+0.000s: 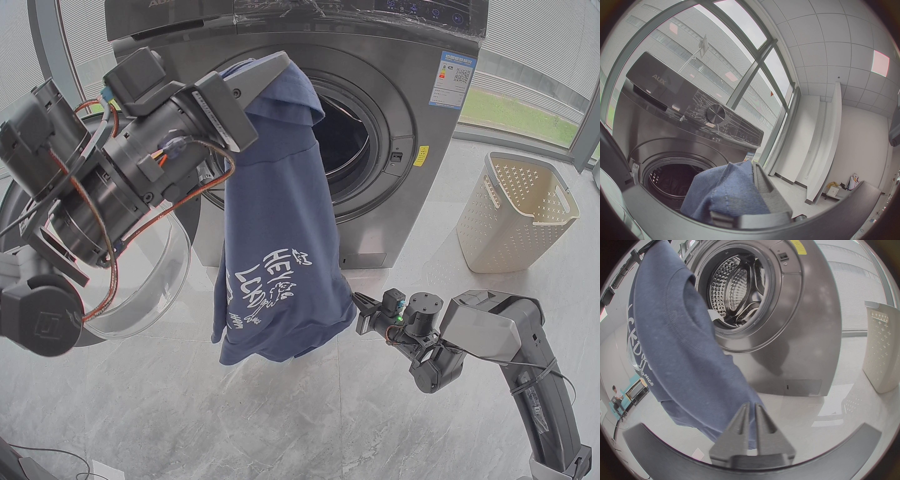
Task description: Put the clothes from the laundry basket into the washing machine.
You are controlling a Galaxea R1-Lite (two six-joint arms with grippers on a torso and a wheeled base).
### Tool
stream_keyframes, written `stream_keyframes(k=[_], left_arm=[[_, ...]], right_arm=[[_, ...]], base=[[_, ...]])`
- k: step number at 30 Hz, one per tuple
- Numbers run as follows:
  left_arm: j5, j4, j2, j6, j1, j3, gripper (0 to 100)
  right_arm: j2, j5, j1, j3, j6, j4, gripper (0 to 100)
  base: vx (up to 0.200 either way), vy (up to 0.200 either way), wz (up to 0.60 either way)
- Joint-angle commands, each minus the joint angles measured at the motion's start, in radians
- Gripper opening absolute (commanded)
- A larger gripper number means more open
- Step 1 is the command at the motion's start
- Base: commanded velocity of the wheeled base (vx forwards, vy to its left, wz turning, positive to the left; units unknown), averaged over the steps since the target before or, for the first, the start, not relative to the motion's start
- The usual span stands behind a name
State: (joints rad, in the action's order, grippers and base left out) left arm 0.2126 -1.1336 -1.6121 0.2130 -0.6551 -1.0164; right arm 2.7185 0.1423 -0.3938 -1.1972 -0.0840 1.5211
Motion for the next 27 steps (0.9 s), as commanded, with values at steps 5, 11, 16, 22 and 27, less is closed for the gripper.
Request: stream_keyframes(k=[5,11,16,22,27], left_arm=[[-0.005,0.002,0.001,0.000,0.002,-0.001,0],[-0.007,0.009,0.009,0.003,0.046,-0.005,0],[-0.007,0.018,0.008,0.011,0.040,-0.010,0],[-0.005,0.015,0.005,0.011,0.038,-0.007,0],[-0.007,0.015,0.006,0.009,0.038,-0.004,0]], right_arm=[[-0.049,0.000,0.043,0.042,0.000,0.018,0],[-0.233,0.010,0.109,0.199,-0.013,0.019,0],[-0.215,0.039,0.095,0.297,-0.003,0.021,0],[-0.183,0.082,0.062,0.301,-0.008,0.021,100],[-0.191,0.168,0.058,0.311,-0.006,0.021,100]], base=[[0.000,0.000,0.00],[0.000,0.000,0.00],[0.000,0.000,0.00],[0.000,0.000,0.00],[0.000,0.000,0.00]])
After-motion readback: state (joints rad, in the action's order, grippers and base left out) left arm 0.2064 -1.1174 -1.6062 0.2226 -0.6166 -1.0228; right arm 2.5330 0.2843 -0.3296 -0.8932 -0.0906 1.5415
